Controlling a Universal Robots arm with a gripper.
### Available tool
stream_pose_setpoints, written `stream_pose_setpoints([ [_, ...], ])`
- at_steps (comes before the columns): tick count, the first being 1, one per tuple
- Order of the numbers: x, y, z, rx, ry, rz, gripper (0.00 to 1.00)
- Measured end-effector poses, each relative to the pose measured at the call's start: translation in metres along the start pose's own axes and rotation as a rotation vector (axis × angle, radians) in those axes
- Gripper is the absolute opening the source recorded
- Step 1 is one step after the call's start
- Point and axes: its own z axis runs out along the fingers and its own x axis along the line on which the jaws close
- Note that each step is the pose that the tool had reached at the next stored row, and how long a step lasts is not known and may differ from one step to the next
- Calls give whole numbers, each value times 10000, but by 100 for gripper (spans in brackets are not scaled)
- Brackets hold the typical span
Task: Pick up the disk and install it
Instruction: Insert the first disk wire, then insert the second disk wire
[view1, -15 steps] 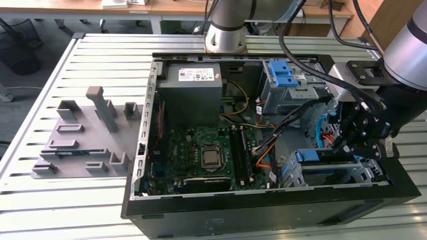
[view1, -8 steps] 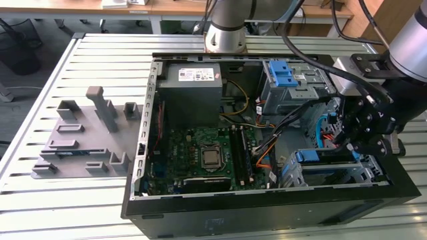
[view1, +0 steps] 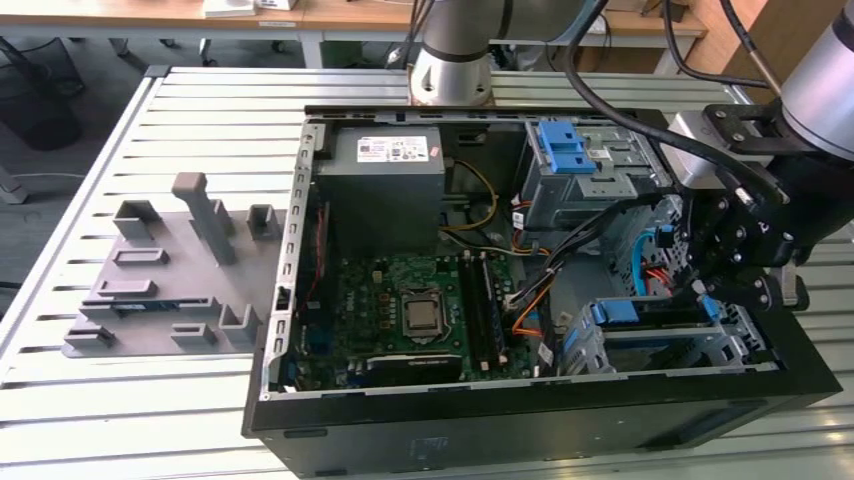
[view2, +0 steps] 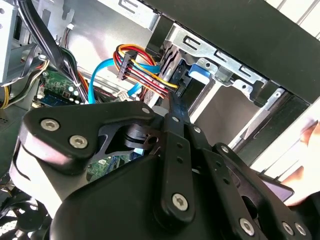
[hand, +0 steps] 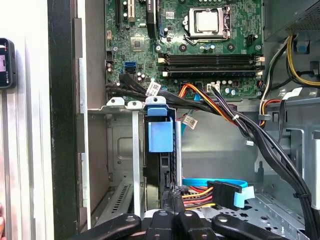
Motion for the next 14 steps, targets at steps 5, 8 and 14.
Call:
stream_pose_setpoints([
  [5, 0, 0, 0, -1, -13, 0, 11],
  [8, 0, 0, 0, -1, -25, 0, 11],
  [14, 0, 0, 0, -1, -27, 0, 11],
])
